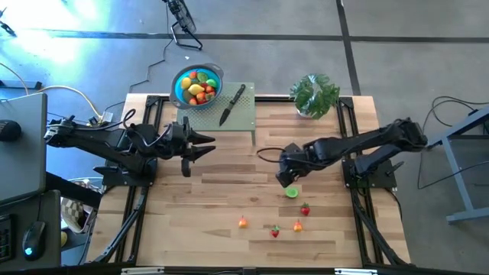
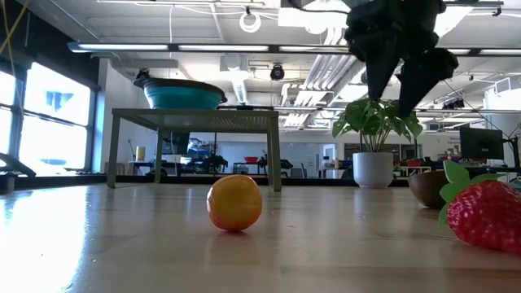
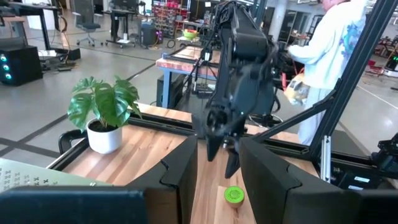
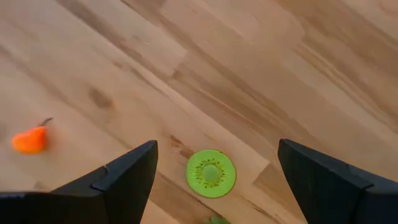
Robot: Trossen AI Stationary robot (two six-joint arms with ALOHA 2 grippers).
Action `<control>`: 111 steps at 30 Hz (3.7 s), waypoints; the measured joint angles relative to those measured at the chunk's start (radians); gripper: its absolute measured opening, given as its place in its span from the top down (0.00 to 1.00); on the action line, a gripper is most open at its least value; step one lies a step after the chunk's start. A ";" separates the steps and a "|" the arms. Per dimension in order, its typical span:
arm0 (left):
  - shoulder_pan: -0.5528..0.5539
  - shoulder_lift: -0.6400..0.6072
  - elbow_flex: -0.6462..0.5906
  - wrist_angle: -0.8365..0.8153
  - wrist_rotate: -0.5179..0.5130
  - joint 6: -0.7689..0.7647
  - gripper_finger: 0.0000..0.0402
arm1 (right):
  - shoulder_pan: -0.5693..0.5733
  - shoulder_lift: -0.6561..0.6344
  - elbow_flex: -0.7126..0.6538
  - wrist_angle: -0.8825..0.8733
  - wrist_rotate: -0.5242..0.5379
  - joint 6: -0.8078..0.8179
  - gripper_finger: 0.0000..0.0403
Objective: Pick & Place Fruit
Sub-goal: Put the half kiwi into the strainer bowl on the shelf
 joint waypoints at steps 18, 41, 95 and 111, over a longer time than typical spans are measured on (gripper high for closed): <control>0.000 0.000 0.000 -0.033 0.001 -0.001 0.71 | 0.078 0.215 -0.002 0.005 -0.131 0.011 0.19; 0.000 0.000 0.000 -0.053 0.001 -0.004 0.71 | 0.085 0.217 -0.183 0.298 -0.193 -0.018 0.32; 0.001 0.005 0.000 0.053 -0.038 -0.088 0.65 | -0.194 -0.097 -0.183 1.390 -0.303 -0.423 0.42; 0.001 0.071 0.000 0.232 -0.076 -0.375 0.40 | -0.164 -0.096 -0.127 1.462 -0.066 -0.878 0.42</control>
